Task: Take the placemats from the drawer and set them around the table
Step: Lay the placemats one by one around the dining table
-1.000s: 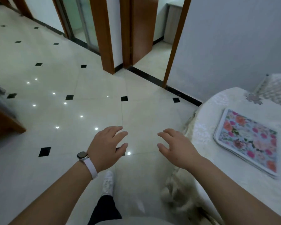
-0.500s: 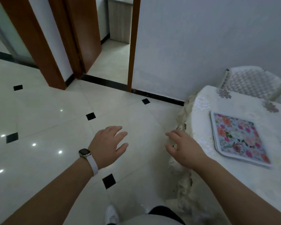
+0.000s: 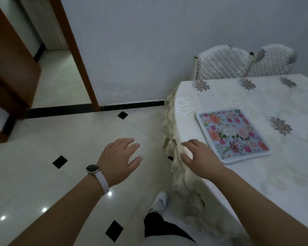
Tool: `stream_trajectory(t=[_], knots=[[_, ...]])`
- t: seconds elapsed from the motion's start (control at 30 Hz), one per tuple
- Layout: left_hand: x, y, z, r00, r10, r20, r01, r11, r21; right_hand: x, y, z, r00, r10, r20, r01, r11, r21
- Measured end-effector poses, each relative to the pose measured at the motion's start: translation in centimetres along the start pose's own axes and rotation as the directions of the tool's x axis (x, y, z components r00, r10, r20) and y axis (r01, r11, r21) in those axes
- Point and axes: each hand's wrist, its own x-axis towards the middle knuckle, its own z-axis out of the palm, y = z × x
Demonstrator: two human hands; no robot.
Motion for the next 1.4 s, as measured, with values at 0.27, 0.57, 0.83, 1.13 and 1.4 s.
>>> stream_trajectory(t=[0.27, 0.57, 0.83, 1.13, 1.4], knots=[[15.6, 0.6, 2.2, 0.983, 0.154, 0.101, -0.158, 0.987, 0.024, 7.3, 8.0, -2.3, 0.981, 0.187, -0.051, -0.181, 0.978, 0.102], [28.6, 5.9, 5.2, 0.921, 0.374, 0.111, -0.364, 0.926, -0.099, 10.0, 15.3, -7.5, 0.910, 0.388, -0.150, -0.365, 0.917, 0.158], [36.9, 9.0, 10.5, 0.790, 0.581, 0.197, -0.547, 0.813, -0.201, 8.0, 18.1, -4.8, 0.782, 0.613, -0.115, -0.583, 0.784, 0.214], [46.8, 8.4, 17.3, 0.513, 0.787, 0.343, -0.715, 0.613, -0.335, 11.2, 17.5, -2.4, 0.502, 0.864, 0.021, -0.825, 0.472, 0.311], [53.3, 8.7, 20.7, 0.271, 0.885, 0.378, -0.822, 0.417, -0.389, 14.8, 16.2, -1.7, 0.216, 0.970, 0.112, -0.903, 0.154, 0.402]])
